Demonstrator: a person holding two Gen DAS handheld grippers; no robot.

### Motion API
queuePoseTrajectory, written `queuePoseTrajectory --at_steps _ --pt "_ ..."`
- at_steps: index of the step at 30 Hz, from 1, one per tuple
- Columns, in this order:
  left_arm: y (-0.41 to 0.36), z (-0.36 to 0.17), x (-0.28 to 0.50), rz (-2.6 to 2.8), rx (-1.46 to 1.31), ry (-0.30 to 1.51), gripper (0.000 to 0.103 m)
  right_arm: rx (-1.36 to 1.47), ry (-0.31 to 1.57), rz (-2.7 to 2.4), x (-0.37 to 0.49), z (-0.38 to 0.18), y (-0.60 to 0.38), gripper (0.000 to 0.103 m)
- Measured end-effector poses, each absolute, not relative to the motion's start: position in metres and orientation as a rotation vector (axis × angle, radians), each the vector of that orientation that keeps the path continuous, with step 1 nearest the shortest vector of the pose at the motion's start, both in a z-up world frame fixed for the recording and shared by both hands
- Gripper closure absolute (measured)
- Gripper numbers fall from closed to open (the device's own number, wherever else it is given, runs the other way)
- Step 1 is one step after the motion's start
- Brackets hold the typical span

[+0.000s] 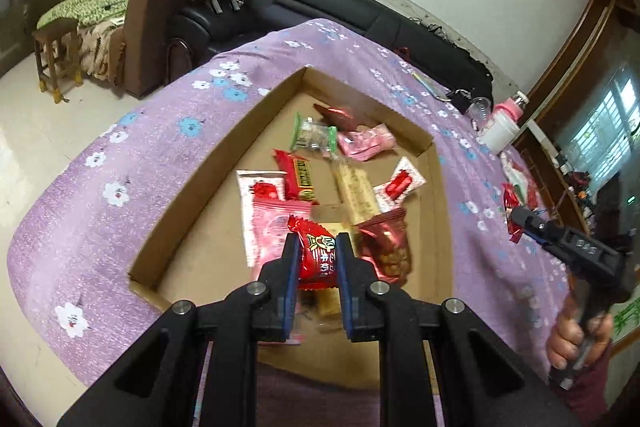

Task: Organize snacks
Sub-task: 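Carry both candies over the cardboard box and open both tools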

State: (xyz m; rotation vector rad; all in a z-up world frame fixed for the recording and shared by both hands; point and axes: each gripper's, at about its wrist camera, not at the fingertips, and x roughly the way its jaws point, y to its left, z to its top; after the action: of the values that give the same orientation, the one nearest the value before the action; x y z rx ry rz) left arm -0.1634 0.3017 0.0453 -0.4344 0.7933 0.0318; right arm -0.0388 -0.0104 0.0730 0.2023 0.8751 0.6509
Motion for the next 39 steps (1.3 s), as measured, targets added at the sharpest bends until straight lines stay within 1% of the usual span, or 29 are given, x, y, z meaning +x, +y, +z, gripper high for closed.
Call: queuePoseTrajectory --at_steps 7,8,10,12,14,16,18,20,25,30,33,34,39 --pt "0.319 0.039 -0.161 0.087 -0.421 0.797 0.086 0.06 0.9 0.697 -0.06 0.065 0.072 0.081" --pt "0.322 0.039 -0.161 0.092 -0.425 0.799 0.084 0.042 0.901 0.693 -0.061 0.062 0.08 0.081" --pt "0.325 0.04 -0.162 0.084 -0.44 0.798 0.074 -0.003 0.895 0.675 -0.063 0.058 0.094 0.081" --pt "0.326 0.044 -0.169 0.074 -0.452 0.78 0.052 -0.046 0.892 0.651 -0.063 0.054 0.105 0.08" --pt "0.327 0.048 -0.176 0.071 -0.458 0.757 0.044 -0.067 0.899 0.632 -0.061 0.05 0.111 0.08" --pt "0.328 0.053 -0.184 0.063 -0.468 0.742 0.042 -0.061 0.909 0.638 -0.058 0.048 0.111 0.08" --pt "0.328 0.057 -0.189 0.063 -0.464 0.734 0.033 -0.056 0.9 0.635 -0.06 0.052 0.109 0.078" --pt "0.328 0.061 -0.194 0.068 -0.457 0.721 0.032 -0.048 0.88 0.625 -0.062 0.059 0.107 0.072" --pt "0.325 0.068 -0.202 0.061 -0.463 0.688 0.032 -0.047 0.832 0.648 -0.072 0.072 0.111 0.072" --pt "0.319 0.073 -0.204 0.066 -0.448 0.677 0.032 -0.122 0.841 0.687 -0.079 0.063 0.137 0.072" --pt "0.316 0.072 -0.204 0.068 -0.447 0.691 0.031 -0.154 0.925 0.731 -0.077 0.047 0.147 0.072" --pt "0.316 0.072 -0.204 0.07 -0.446 0.695 0.031 -0.153 0.96 0.754 -0.077 0.042 0.148 0.072" --pt "0.31 0.07 -0.202 0.105 -0.418 0.718 0.027 -0.069 0.908 0.773 -0.085 0.059 0.12 0.072"
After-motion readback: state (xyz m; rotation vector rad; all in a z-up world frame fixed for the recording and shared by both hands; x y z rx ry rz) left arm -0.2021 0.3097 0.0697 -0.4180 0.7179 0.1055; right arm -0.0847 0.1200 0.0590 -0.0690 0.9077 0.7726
